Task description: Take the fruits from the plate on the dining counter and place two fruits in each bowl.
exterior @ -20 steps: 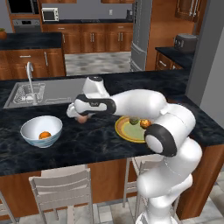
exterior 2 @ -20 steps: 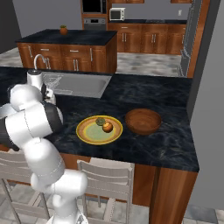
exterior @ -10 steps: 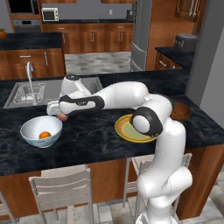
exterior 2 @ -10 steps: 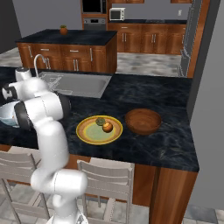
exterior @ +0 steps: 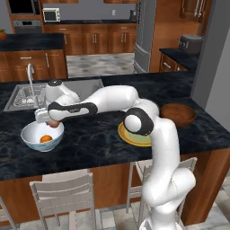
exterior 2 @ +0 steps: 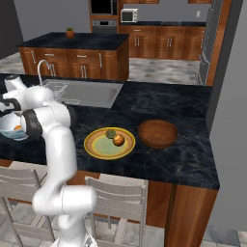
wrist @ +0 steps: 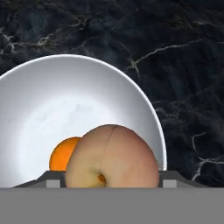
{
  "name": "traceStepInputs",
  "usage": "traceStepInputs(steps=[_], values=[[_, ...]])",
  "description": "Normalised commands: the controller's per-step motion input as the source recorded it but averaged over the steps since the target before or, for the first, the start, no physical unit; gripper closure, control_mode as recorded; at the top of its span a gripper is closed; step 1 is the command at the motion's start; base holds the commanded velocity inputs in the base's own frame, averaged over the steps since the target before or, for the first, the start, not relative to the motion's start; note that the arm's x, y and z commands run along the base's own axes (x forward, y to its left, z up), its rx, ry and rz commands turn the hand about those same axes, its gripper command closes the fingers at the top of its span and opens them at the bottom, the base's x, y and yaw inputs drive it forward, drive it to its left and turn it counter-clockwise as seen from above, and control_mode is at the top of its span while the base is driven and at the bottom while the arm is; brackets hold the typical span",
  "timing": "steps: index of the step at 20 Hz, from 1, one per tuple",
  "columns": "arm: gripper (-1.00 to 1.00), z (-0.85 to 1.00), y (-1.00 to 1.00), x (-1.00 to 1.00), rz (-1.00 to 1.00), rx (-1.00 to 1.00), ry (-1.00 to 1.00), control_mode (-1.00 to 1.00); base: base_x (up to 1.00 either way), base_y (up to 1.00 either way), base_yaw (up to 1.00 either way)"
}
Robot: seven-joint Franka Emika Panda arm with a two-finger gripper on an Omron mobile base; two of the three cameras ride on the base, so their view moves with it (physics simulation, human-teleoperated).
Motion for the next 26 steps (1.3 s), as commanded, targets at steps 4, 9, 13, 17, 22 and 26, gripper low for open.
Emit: traceStepInputs(steps=[4, 9, 13, 17, 22, 26], values=[[1.0, -0.36, 0.04, 0.17, -0.08, -0.01, 0.04, -1.0, 0.0, 0.0, 0.0], [1.0, -0.22, 0.0, 0.27, -0.09, 0.0, 0.02, -1.0, 0.0, 0.0, 0.0], [1.0, -0.23, 0.0, 0.19, -0.07, 0.0, 0.01, -1.0, 0.0, 0.0, 0.0], [1.0, -0.22, 0.07, 0.16, -0.06, 0.0, 0.0, -1.0, 0.0, 0.0, 0.0], [1.0, -0.15, 0.18, 0.15, -0.05, 0.0, 0.0, -1.0, 0.0, 0.0, 0.0], [1.0, -0.07, 0.24, 0.12, -0.03, 0.0, 0.0, -1.0, 0.0, 0.0, 0.0]])
